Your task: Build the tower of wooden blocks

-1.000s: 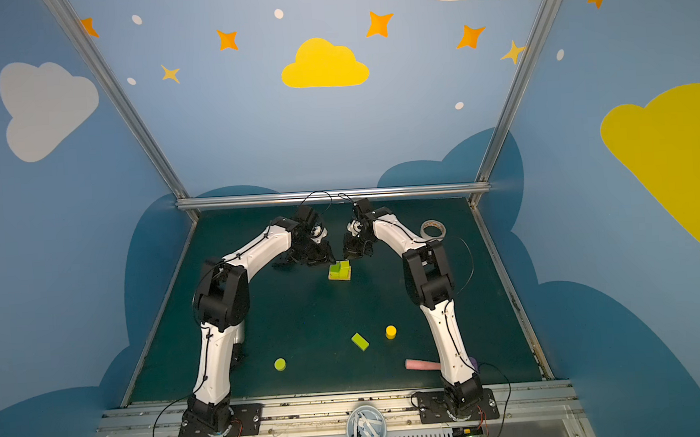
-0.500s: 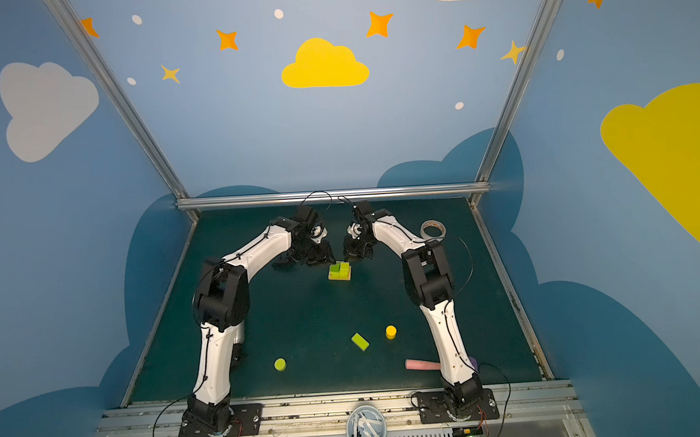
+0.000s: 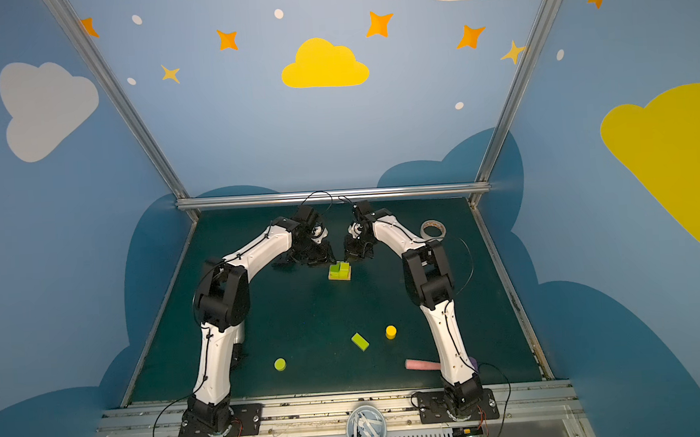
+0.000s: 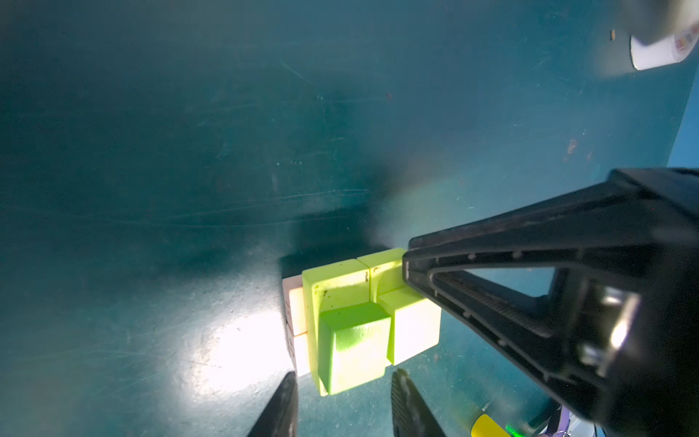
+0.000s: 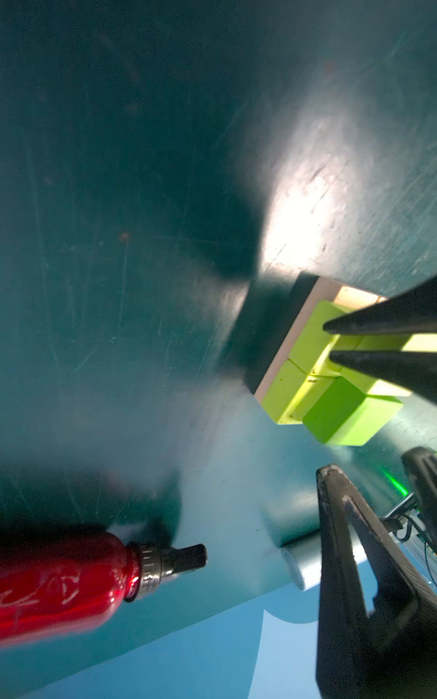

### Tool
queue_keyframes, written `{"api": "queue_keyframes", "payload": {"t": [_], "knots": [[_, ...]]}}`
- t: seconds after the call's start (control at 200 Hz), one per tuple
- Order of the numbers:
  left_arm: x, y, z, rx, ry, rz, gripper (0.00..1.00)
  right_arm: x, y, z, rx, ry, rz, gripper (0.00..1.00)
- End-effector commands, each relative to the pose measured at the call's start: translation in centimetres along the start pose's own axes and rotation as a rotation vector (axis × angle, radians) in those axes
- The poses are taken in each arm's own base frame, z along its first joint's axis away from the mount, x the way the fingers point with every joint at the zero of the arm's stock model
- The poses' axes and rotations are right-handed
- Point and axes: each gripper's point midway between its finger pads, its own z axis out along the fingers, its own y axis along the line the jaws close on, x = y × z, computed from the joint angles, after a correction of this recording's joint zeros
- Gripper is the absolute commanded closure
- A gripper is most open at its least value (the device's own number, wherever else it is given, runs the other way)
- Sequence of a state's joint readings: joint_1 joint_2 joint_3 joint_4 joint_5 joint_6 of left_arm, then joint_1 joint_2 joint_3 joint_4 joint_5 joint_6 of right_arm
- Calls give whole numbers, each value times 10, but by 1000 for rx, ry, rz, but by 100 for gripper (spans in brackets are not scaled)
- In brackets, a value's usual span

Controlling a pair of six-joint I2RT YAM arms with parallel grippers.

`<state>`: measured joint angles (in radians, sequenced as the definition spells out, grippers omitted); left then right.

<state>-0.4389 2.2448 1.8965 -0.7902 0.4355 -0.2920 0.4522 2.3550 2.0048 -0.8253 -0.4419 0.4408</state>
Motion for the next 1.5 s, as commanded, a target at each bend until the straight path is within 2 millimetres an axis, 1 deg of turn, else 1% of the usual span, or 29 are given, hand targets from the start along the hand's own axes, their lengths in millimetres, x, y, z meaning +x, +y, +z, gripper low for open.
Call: {"api": "queue_keyframes", "payload": {"t": [0.0, 0.175, 0.375, 0.456, 0.526, 0.631, 0.796, 1.166, 1.497], "knots": [[-3, -3, -5, -2, -12, 6, 58, -13, 14, -37, -3, -84, -13, 83], [-4, -4, -5, 5, -14, 5, 58, -14, 17, -52, -4, -111, -15, 79], [-2, -5, -3, 13, -13, 1, 59, -1, 16, -57, -5, -109, -6, 77], [-2, -3, -2, 14, -11, -1, 59, 6, 14, -58, -7, -109, -3, 74], [0, -2, 0, 13, -6, -2, 59, 13, 11, -55, -6, -99, 5, 71], [0, -1, 2, 13, -1, -9, 60, 24, 8, -49, -7, -79, 16, 70], [2, 0, 5, 15, 6, -13, 61, 31, 7, -38, -17, -61, 29, 70], [4, 0, 9, 28, 14, -27, 65, 29, 11, -27, -33, -50, 34, 70], [6, 2, 14, 25, 27, -37, 67, 27, 11, -22, -36, -43, 40, 70]]}}
